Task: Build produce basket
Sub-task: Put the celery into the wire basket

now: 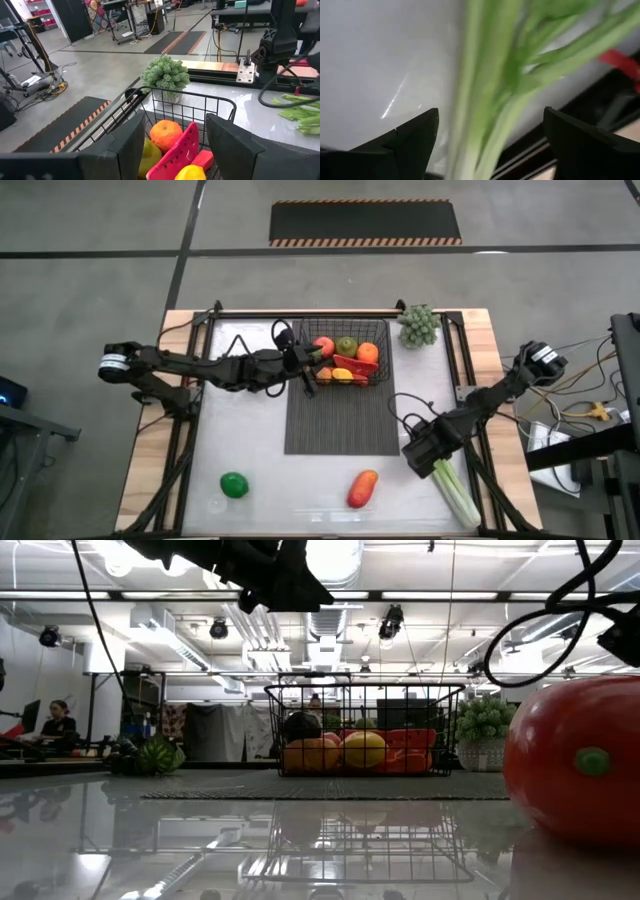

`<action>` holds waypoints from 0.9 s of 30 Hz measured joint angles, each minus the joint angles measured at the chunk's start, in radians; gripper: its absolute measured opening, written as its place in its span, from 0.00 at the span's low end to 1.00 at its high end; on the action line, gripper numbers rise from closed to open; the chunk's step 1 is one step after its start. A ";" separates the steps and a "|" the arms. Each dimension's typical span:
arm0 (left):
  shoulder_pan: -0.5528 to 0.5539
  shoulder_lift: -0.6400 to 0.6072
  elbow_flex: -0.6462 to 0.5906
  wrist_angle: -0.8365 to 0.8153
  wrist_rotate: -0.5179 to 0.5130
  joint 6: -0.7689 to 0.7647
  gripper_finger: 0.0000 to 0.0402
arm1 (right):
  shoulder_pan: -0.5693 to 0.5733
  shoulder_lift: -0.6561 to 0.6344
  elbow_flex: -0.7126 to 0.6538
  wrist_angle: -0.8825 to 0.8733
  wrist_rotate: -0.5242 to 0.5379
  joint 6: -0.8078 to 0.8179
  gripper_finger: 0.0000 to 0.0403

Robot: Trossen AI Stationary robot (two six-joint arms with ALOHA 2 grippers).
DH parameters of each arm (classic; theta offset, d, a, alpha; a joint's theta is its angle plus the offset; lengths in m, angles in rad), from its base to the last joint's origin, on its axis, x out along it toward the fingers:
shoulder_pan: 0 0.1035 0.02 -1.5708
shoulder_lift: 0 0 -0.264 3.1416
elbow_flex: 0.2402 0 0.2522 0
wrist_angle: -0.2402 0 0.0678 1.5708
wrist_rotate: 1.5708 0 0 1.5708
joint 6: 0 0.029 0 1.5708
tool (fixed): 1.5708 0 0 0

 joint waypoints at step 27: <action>0.001 0.000 0.000 0.000 -0.002 0.000 0.48 | 0.033 0.212 -0.007 0.071 -0.028 -0.027 0.73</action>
